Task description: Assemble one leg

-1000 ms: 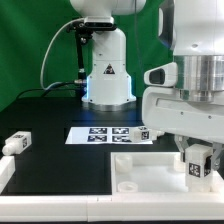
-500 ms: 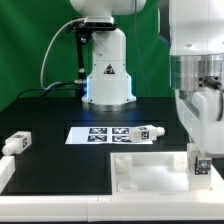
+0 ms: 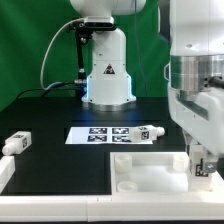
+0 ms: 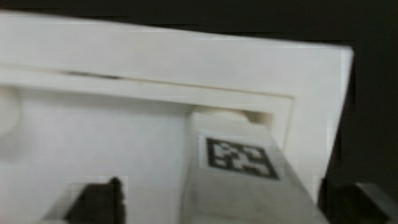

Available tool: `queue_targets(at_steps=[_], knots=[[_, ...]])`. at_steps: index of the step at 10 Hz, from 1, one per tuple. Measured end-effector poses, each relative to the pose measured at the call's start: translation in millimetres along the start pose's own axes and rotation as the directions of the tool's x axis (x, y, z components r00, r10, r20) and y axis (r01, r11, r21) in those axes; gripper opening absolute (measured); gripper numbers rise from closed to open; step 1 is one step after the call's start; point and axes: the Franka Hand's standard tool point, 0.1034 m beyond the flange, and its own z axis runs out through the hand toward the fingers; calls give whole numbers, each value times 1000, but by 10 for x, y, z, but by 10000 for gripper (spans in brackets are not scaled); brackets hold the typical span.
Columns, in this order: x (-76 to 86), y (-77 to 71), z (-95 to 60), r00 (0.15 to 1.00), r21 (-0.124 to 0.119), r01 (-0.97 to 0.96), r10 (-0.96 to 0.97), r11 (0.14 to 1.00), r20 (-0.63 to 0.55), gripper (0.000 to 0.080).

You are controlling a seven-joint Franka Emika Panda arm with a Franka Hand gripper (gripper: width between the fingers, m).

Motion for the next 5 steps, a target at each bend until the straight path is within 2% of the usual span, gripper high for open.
queue_targets(at_steps=[1, 2, 5], knots=[[-14, -3, -20, 979, 4, 204, -204, 979, 5, 633], [-25, 1, -15, 952, 5, 305, -305, 952, 8, 633], [7, -1, -15, 887, 2, 461, -461, 887, -2, 648]])
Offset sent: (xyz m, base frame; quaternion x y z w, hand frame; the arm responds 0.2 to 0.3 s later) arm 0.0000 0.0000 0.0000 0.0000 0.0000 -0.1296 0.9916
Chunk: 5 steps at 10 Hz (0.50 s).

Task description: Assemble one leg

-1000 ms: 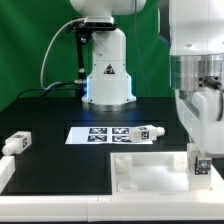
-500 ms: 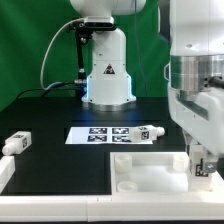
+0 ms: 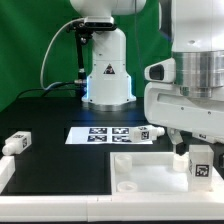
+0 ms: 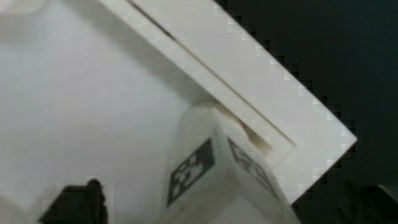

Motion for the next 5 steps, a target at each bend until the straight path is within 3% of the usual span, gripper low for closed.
queue_targets(at_steps=[1, 2, 3, 4, 5], knots=[[7, 1, -2, 997, -4, 73, -73, 997, -6, 648], [23, -27, -4, 954, -8, 300, -300, 954, -32, 648], [22, -44, 1, 914, -7, 403, -403, 915, -41, 648], [28, -38, 0, 925, -7, 377, -377, 926, -41, 648], [29, -37, 0, 934, -7, 356, -356, 934, -42, 527]])
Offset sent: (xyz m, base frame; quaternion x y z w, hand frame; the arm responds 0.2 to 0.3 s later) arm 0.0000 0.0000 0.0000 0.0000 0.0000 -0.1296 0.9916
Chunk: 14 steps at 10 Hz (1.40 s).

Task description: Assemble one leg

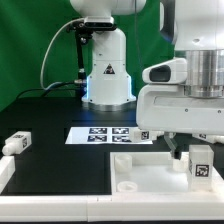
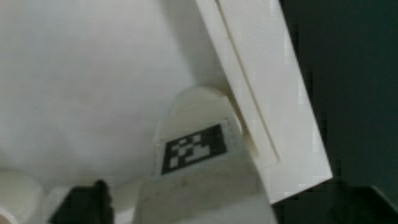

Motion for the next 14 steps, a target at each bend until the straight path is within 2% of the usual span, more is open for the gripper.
queue_targets(at_steps=[1, 2, 3, 5, 6, 7, 9, 10, 12, 14], knots=[[0, 1, 1, 1000, 0, -10, 10, 1000, 0, 527], [0, 1, 2, 998, 0, -61, 61, 998, 0, 349], [0, 3, 3, 993, 0, -122, 122, 993, 0, 284], [56, 51, 3, 940, -3, -341, 341, 940, -2, 284], [113, 175, 0, 894, -15, -448, 448, 894, -3, 284], [107, 184, 1, 803, -17, -596, 596, 803, -6, 284], [70, 177, -4, 558, 8, -830, 830, 558, 6, 284], [63, 122, -6, 423, -12, -906, 906, 423, 19, 284], [55, 95, -6, 224, -18, -974, 974, 224, 22, 284], [44, 101, 3, 134, -27, -991, 991, 135, 23, 285]])
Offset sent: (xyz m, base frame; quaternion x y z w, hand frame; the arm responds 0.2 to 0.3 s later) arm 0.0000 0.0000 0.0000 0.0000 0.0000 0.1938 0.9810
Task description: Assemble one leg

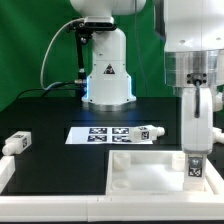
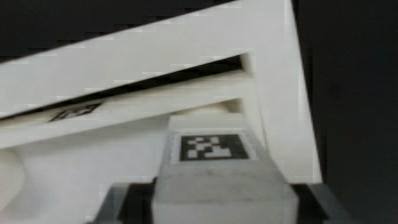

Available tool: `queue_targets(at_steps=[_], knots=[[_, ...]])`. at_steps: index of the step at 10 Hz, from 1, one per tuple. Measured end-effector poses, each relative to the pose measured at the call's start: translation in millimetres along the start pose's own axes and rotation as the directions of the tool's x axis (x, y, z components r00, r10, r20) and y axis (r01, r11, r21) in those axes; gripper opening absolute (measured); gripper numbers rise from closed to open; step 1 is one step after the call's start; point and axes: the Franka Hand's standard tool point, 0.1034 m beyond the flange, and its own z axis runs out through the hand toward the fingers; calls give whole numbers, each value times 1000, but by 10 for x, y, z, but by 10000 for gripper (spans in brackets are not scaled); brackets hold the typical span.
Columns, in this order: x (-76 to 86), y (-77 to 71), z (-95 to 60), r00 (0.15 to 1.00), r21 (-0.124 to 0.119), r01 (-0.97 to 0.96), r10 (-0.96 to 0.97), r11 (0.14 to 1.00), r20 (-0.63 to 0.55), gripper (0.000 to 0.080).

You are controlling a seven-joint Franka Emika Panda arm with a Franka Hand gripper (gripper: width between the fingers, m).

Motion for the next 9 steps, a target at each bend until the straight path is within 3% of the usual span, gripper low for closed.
queue_targets(at_steps=[2, 3, 4, 5, 6, 8, 9], knots=[[4, 1, 3, 1000, 0, -6, 6, 1000, -1, 285], [4, 3, 7, 1000, 0, -5, 5, 1000, -1, 356], [-31, 1, -32, 1000, 3, 12, -12, 1000, 4, 539], [-118, -10, -178, 999, 14, 40, -40, 999, 21, 539], [-185, -54, -360, 997, 32, 61, -62, 998, 41, 628], [-188, -136, -551, 996, 54, 66, -69, 996, 60, 643], [-186, -118, -504, 996, 52, 67, -70, 996, 56, 643]])
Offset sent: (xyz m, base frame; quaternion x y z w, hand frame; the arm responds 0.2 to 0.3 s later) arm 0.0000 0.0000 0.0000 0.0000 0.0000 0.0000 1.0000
